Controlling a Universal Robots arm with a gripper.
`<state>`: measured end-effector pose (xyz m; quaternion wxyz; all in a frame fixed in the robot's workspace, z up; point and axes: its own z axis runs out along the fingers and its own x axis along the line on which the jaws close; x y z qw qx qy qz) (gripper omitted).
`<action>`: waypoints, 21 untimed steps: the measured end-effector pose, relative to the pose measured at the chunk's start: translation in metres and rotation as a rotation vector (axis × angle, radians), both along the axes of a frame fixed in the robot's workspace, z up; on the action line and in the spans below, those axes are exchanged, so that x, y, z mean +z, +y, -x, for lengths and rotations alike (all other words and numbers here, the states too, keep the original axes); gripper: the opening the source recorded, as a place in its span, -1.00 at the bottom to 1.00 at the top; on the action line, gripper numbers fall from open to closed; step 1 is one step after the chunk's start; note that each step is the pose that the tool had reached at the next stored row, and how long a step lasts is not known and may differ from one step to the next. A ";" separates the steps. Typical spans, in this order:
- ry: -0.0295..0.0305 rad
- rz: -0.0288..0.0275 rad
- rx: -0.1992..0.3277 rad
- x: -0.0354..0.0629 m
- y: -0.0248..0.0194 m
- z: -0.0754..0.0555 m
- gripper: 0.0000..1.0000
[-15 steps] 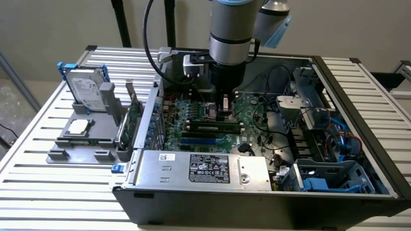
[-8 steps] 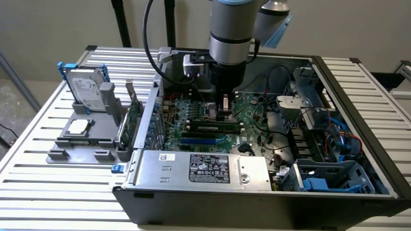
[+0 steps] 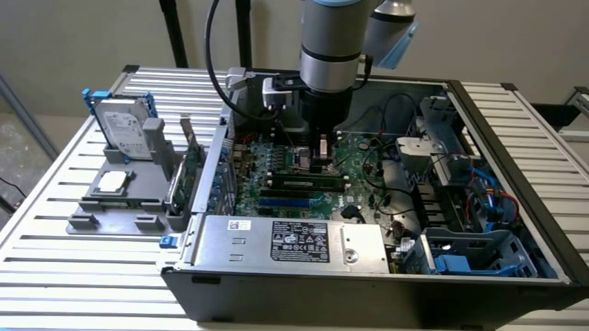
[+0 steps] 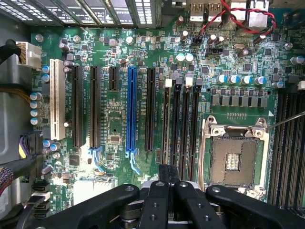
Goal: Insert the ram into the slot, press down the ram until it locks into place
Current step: 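Press down the ram until it locks into place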
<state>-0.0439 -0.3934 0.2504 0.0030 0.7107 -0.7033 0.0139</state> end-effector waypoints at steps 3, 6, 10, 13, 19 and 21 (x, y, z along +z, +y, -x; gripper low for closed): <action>0.0001 0.0001 0.000 0.0003 0.0000 0.000 -0.79; 0.0000 0.0001 0.000 0.0005 0.0000 0.000 -0.79; 0.0002 0.0004 0.000 0.0004 0.0000 0.000 -0.79; 0.0010 0.0002 0.000 -0.0017 0.0000 0.000 -0.79; 0.0094 0.0001 0.000 -0.0097 0.0001 0.000 -0.79; 0.0118 0.0000 0.000 -0.0121 0.0003 0.000 -0.79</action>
